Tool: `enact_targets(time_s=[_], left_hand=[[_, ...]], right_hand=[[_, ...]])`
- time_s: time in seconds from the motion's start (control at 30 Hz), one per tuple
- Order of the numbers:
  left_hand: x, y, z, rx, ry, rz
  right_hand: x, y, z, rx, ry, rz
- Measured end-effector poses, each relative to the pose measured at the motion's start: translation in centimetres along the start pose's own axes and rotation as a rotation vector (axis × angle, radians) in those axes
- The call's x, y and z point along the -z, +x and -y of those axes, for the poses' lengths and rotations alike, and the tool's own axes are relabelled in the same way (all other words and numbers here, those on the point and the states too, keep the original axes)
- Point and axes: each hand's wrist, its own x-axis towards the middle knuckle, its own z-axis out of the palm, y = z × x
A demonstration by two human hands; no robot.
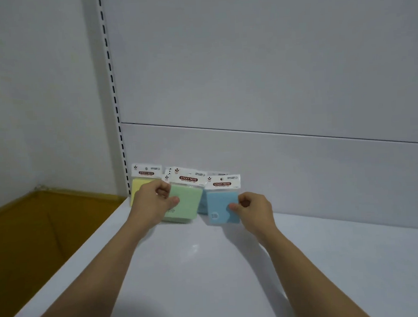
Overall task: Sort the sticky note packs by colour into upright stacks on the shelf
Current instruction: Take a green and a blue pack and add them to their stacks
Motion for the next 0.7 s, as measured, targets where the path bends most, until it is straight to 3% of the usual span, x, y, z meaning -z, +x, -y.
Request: enact_targets(time_s=[0.2,0.43,0.7], left_hand=[[0.3,1.1,2.9,-0.027,0.018,0.044],[0.4,1.0,5.8,-0.056,0.068,-0.089],[-0.4,0.9,6.2,-0.028,0.078,-0.052]], right_hand=[[-3.4,0.9,0.4,-0.054,0.007,-0.139],[-6.5,0.8,-0.1,-0.067,0.031,-0.240],[-7.4,0.7,-1.0,-0.040,-0.112,-0.160]])
